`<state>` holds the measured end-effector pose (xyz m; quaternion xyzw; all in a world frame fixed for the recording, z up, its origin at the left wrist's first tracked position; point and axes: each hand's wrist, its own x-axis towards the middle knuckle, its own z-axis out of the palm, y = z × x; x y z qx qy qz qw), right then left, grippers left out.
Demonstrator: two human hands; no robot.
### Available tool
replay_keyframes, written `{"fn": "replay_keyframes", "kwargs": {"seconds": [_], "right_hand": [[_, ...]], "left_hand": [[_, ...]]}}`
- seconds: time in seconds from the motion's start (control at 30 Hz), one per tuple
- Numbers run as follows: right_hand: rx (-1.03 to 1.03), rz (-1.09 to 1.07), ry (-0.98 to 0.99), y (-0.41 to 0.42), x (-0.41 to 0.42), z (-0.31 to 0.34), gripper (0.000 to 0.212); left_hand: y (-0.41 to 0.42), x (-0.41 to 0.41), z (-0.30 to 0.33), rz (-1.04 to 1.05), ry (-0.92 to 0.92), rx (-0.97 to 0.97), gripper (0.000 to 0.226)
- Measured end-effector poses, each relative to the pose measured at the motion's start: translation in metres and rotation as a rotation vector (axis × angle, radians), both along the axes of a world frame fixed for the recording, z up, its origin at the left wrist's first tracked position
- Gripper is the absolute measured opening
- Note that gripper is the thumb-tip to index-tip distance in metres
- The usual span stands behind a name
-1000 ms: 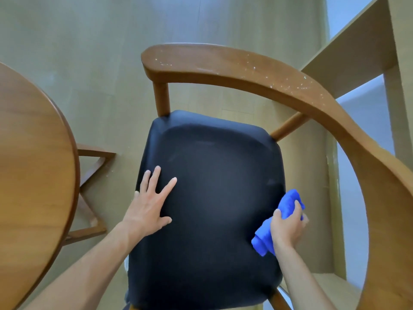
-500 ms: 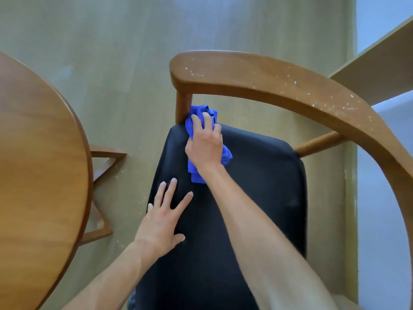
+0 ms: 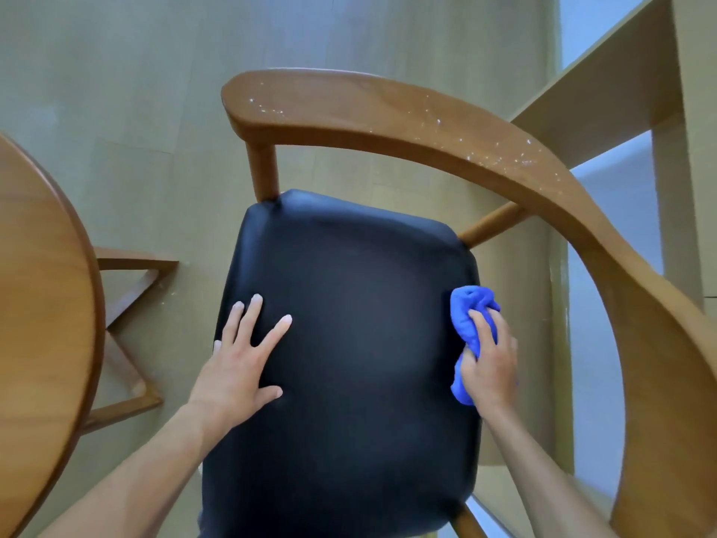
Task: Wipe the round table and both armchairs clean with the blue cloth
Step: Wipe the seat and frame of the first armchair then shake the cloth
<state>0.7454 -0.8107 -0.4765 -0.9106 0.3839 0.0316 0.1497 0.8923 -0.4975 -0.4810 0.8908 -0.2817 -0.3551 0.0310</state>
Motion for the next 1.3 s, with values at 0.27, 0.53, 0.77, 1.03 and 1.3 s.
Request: {"fn": "replay_keyframes", "kwargs": {"seconds": [0.27,0.53,0.77,1.03,1.3], "right_hand": [[0.011,-0.605,-0.132,0.103,0.108,-0.018,0.054],[-0.082,0.932,0.030,0.201,0.221,-0.012,0.052],[-0.016,0.818,0.021,0.079,0.220,-0.007,0.058],[0.083,-0.015,0.080,-0.024,0.131,0.013,0.051],[-0.040,0.525,-0.030,0.128,0.098,0.005,0.049]], "left_hand": [[-0.001,-0.003,-0.005,0.017,-0.001,0.005,0.103],[0.002,-0.003,-0.010,0.015,-0.007,-0.020,0.102],[0.001,-0.004,-0.007,0.007,-0.035,-0.030,0.104],[0.000,-0.003,-0.007,0.018,-0.038,-0.017,0.103],[0.002,-0.003,-0.004,0.023,0.000,-0.010,0.104]]}}
